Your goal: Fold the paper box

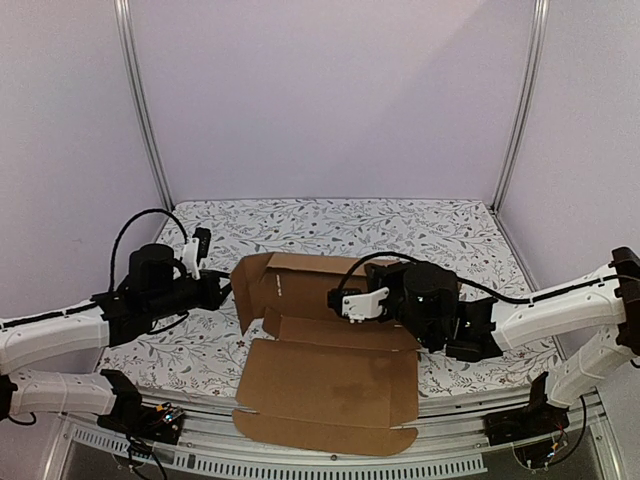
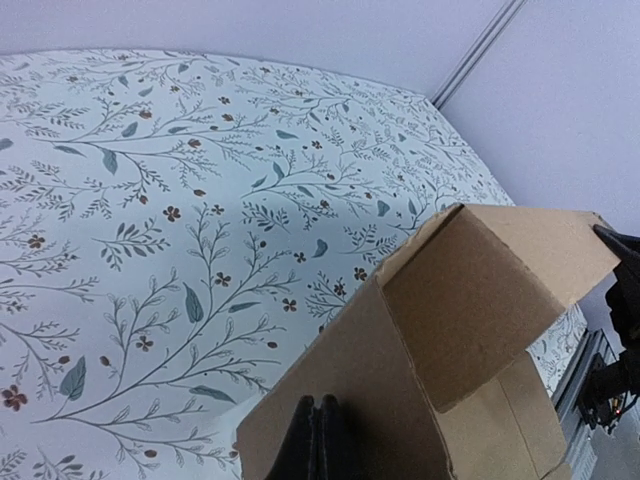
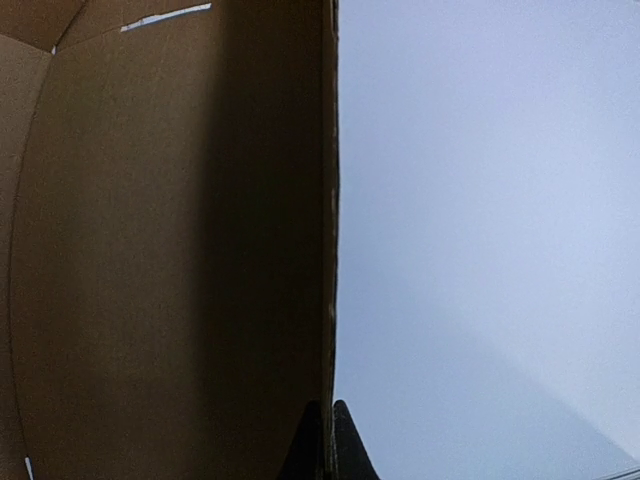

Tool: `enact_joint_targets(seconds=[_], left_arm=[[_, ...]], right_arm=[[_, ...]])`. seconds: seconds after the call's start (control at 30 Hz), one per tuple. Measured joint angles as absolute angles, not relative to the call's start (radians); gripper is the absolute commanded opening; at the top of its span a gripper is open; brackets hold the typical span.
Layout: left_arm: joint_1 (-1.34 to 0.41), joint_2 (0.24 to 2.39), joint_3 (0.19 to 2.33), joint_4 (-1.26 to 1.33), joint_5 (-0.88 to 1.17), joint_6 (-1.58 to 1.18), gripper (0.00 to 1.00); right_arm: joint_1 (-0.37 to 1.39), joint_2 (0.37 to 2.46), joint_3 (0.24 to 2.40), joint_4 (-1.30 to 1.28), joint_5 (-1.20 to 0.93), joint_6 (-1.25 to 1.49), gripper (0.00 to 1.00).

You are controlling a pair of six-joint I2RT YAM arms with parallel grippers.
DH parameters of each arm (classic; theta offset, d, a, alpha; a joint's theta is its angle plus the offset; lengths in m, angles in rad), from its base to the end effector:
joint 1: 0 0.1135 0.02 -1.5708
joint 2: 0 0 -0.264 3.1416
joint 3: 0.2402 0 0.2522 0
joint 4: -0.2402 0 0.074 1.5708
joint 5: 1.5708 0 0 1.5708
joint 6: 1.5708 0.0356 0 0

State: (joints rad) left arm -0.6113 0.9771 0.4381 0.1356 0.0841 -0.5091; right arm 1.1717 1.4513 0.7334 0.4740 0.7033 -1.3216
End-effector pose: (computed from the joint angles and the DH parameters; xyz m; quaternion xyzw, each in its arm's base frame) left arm 0.1735 -0.1253 0.2151 0.0657 0.8314 -0.3223 0.4478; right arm 0.1419 0.2773 0.2352 -0.6336 0.4367 -0.3139 0.5562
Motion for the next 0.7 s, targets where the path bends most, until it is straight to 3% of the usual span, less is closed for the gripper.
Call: enact_joint_targets(seconds=[0.47, 0.7], left_arm=[[-0.578, 0.985, 0.408, 0.209, 0.073, -0.493, 0.0], [-0.57, 1.071, 0.384, 0.295, 0.185, -0.48, 0.0]], right_arm=[[1.171, 1.532, 0.704, 0.617, 0.709, -1.37, 0.0], [1.172, 1.532, 0.685, 0.631, 0.712, -1.353, 0.0]])
